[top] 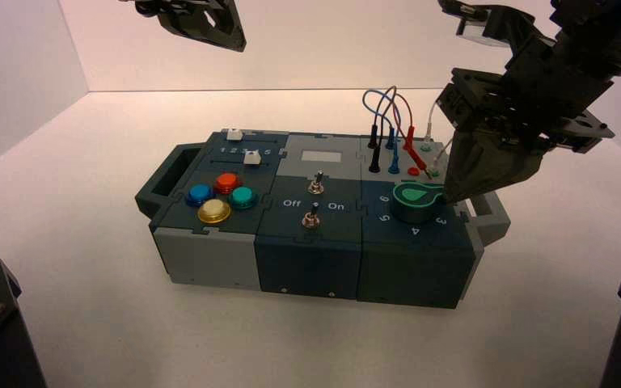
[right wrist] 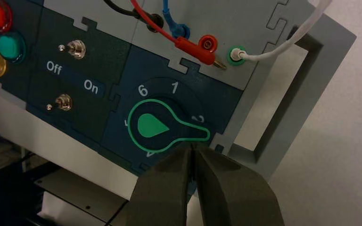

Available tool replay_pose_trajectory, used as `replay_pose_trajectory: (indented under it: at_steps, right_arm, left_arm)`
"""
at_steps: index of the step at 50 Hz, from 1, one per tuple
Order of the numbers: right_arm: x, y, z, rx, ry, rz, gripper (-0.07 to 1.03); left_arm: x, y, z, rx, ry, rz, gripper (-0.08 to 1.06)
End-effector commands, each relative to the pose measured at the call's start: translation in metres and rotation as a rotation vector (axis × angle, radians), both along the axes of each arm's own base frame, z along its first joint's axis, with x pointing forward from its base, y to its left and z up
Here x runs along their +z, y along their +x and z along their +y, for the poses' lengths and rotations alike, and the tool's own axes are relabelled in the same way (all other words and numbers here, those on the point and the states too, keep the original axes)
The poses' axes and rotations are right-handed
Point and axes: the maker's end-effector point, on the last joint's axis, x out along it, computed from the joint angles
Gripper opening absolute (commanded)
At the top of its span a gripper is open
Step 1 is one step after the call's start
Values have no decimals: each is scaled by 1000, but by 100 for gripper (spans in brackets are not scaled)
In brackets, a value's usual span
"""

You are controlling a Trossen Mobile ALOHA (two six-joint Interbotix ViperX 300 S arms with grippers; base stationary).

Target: Turn the knob to position 2.

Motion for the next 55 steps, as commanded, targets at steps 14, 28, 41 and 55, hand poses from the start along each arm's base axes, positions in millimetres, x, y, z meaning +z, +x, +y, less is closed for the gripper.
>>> replay_pose_trajectory:
  at_steps: [14, 28, 41, 55]
  right_arm:
    - [6, 11, 4, -2, 4, -27, -2]
    - [5, 12, 4, 0, 1, -27, -2]
    - [6, 9, 3, -4, 1, -16, -2]
    - [15, 5, 2, -13, 13, -10, -2]
  left_arm:
    - [14, 6, -6, -7, -23, -37, -3]
    - [13, 6, -6, -9, -21, -37, -3]
    - [13, 5, -5, -7, -21, -35, -3]
    - [13, 8, -1, 5, -17, -38, -3]
